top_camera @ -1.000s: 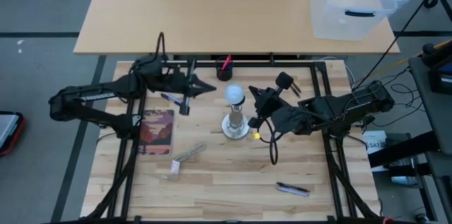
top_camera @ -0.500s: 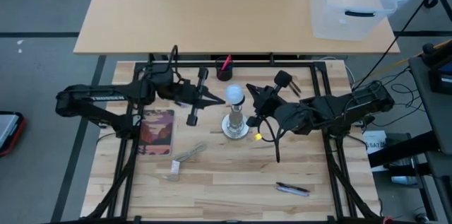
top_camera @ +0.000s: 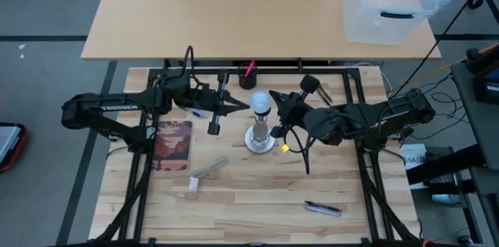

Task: Screw lightbulb
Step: Insert the lightbulb into the desk lamp

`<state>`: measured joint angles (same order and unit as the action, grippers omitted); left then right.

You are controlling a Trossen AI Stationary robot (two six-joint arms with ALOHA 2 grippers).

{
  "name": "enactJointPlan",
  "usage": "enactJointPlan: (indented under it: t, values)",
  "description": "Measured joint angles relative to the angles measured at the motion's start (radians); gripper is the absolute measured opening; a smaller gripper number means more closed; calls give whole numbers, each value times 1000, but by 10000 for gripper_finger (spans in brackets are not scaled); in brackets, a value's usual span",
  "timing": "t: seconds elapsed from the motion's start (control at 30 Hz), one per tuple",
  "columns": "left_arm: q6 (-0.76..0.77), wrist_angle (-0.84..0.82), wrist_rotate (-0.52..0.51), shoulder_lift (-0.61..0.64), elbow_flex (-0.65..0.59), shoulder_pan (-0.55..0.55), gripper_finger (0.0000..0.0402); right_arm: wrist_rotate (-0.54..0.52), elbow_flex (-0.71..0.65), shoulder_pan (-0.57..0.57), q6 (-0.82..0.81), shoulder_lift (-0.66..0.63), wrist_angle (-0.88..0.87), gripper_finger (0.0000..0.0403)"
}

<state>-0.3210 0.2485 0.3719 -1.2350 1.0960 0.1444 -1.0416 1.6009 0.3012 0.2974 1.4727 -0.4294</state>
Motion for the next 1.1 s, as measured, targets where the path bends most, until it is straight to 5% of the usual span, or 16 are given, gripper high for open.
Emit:
enactJointPlan:
  t: [1.1]
  values:
    - [53, 47, -69, -21, 0, 18, 0, 11, 0, -1, -85, -2, -59, 0]
